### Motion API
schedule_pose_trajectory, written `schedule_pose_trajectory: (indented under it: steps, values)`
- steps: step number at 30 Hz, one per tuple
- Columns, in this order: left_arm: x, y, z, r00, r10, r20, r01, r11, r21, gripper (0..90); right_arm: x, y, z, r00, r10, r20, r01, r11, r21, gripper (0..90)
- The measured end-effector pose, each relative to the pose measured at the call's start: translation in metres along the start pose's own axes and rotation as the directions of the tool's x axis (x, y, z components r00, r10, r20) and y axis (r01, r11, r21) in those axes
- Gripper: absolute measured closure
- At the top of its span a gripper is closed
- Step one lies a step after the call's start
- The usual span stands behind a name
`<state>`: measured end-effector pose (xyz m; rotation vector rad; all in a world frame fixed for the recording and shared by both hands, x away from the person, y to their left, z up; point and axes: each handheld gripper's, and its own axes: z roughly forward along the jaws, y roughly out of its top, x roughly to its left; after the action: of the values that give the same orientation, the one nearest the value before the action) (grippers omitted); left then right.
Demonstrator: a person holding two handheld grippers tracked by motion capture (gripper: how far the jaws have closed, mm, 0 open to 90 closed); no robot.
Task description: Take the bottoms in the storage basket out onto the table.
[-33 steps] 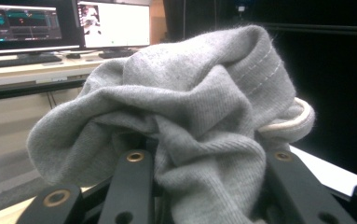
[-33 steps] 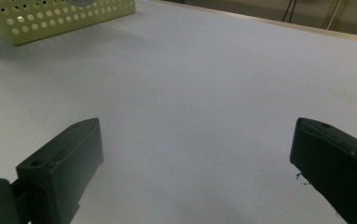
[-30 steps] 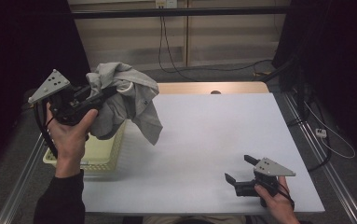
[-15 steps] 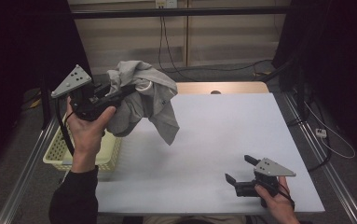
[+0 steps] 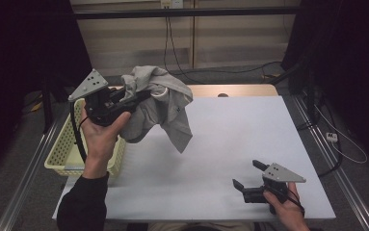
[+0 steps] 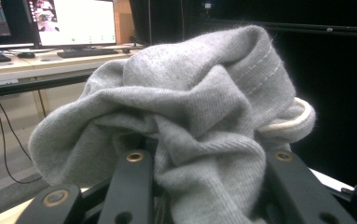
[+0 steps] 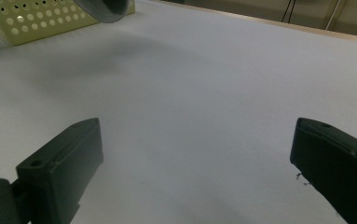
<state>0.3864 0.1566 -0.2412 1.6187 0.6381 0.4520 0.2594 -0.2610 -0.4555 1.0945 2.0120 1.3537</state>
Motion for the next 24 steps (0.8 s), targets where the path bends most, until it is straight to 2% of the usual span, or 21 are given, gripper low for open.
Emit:
schedule_pose_trajectory:
  steps: [12,24]
  values:
    - [-0.014,-0.005,0.018,0.9995,0.022,0.022,-0.023,0.9992,0.033,66.0,0.0,0.0,0.0,1.0,-0.003,-0.002,0.003,1.0,-0.001,2.5]
    - [-0.018,-0.015,0.037,0.9994,0.026,0.024,-0.028,0.9959,0.086,65.9,0.0,0.0,0.0,1.0,-0.006,-0.003,0.006,1.0,-0.002,2.5]
